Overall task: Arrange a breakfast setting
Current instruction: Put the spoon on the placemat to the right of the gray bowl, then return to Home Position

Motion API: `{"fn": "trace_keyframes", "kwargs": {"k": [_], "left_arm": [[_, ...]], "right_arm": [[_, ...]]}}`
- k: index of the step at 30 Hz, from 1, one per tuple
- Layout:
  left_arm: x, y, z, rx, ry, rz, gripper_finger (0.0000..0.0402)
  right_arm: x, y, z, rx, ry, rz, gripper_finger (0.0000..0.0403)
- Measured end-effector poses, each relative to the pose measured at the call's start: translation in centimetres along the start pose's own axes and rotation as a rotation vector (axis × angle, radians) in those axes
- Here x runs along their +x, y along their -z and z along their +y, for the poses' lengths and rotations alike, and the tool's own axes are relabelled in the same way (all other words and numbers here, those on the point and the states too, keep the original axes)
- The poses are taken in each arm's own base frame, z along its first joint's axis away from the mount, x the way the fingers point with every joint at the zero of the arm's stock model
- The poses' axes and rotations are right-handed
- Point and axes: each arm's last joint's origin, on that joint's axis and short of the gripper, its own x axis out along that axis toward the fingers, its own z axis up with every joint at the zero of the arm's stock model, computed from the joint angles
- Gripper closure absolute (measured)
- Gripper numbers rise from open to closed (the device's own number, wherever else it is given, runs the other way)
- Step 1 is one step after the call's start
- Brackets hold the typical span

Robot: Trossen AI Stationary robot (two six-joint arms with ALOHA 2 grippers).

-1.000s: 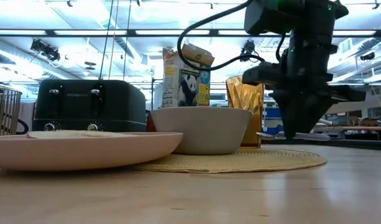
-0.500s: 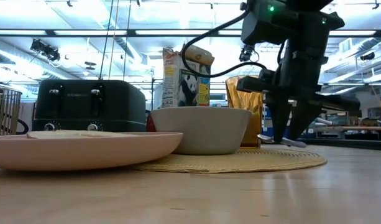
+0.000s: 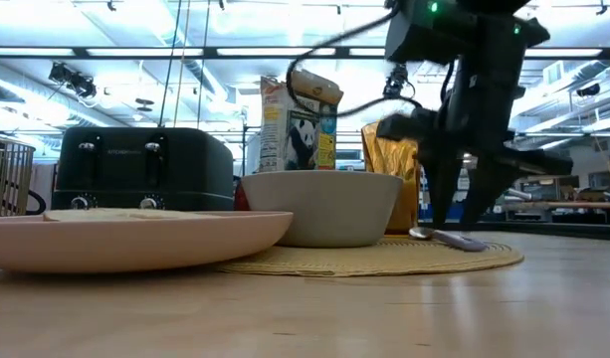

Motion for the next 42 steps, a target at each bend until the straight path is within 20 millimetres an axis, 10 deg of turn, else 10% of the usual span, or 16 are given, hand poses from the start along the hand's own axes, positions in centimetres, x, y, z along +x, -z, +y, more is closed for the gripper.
{"fn": "trace_keyframes", "kwargs": {"k": [14, 21, 27, 31, 37, 42], "left_arm": [[1.2, 0.5, -2.2, 0.004, 0.186, -0.059, 0.0180], [7.6, 5.2, -4.8, -0.056, 0.397, -0.298, 0.0247], [11.7, 8.9, -2.3, -0.135, 0.330, -0.361, 0.0345], [12.8, 9.4, -0.1, -0.219, 0.221, -0.268, 0.0392], [14.2, 10.6, 1.3, -0.146, 0.117, -0.156, 0.0358], [15.5, 11.3, 1.3, -0.074, 0.091, -0.123, 0.0346]], "right_arm": [[-13.7, 2.0, -1.2, -0.884, -0.645, -0.272, 0.0276], [-13.8, 3.2, -3.3, -0.889, -1.123, -0.462, 0.0369], [-16.4, 1.4, -6.4, -0.830, -1.510, -0.608, 0.0378], [-19.2, -0.4, -9.3, -0.907, -1.584, -0.744, 0.0371], [-22.1, -2.6, -12.9, -0.937, -1.641, -0.977, 0.0373], [-22.3, -4.1, -13.5, -0.868, -1.356, -1.253, 0.0371]]}}
